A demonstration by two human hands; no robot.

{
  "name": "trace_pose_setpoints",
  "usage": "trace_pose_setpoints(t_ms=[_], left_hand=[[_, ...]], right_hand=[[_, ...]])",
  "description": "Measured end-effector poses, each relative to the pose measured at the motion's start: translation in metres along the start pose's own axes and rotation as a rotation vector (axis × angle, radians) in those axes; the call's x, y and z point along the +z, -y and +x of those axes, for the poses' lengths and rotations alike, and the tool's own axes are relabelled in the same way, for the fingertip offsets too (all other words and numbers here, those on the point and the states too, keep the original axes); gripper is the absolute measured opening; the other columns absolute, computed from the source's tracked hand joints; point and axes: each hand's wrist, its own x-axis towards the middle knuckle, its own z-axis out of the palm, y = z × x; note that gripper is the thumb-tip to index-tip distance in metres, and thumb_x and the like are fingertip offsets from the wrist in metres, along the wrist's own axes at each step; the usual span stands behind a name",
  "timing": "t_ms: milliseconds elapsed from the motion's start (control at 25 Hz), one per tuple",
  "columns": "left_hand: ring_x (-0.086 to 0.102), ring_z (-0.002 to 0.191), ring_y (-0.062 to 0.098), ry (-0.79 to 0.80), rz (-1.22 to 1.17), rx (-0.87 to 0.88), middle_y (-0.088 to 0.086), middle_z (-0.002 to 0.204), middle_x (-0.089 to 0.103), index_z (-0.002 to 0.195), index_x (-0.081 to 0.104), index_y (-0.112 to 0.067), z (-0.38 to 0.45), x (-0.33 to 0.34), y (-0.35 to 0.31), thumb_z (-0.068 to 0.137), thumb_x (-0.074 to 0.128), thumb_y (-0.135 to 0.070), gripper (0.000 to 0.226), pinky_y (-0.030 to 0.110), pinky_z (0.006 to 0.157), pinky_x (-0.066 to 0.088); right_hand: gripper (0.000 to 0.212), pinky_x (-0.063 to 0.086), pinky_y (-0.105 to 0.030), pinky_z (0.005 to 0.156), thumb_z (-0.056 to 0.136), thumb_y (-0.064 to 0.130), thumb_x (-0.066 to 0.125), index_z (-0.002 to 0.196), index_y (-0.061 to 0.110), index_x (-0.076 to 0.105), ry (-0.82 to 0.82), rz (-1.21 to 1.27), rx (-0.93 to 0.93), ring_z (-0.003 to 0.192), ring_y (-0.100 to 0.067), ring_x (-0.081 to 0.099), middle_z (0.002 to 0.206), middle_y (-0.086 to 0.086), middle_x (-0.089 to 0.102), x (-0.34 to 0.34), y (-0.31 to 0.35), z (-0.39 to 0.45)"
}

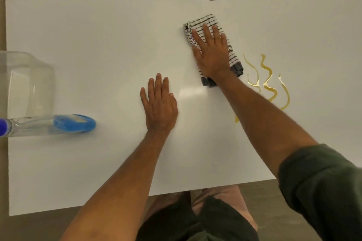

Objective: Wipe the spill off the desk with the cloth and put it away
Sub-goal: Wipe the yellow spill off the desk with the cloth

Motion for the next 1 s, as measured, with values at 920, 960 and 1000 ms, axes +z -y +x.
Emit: trace_pose_setpoints(t_ms=[920,960,1000], left_hand=[[0.024,0.159,0.030,-0.003,-0.005,-0.007,0.007,0.172,0.025,0.162,0.032,-0.016,-0.002,0.001,-0.001,0.108,0.026,-0.043,0.060,0.056,0.128,0.020],[0.023,0.159,0.030,0.009,-0.015,-0.008,0.007,0.172,0.024,0.162,0.031,-0.016,-0.002,-0.002,-0.001,0.108,0.025,-0.042,0.060,0.056,0.128,0.020],[0.023,0.159,0.029,0.019,-0.026,-0.012,0.007,0.172,0.024,0.162,0.031,-0.016,-0.002,-0.006,-0.002,0.108,0.025,-0.041,0.060,0.056,0.128,0.020]], right_hand=[[0.056,0.014,-0.054,0.130,0.110,0.045,0.029,0.164,0.031,0.026,-0.018,-0.013,0.023,0.161,-0.039,0.012,0.174,-0.010,0.019,0.001,-0.013,-0.035],[0.055,0.016,-0.054,0.130,0.110,0.043,0.032,0.164,0.030,0.028,-0.013,-0.003,-0.011,0.161,-0.039,0.014,0.173,-0.011,0.021,0.005,-0.001,-0.063],[0.055,0.017,-0.053,0.129,0.110,0.043,0.033,0.163,0.029,0.029,0.001,0.009,-0.049,0.161,-0.038,0.014,0.173,-0.012,0.021,0.008,0.010,-0.098]])
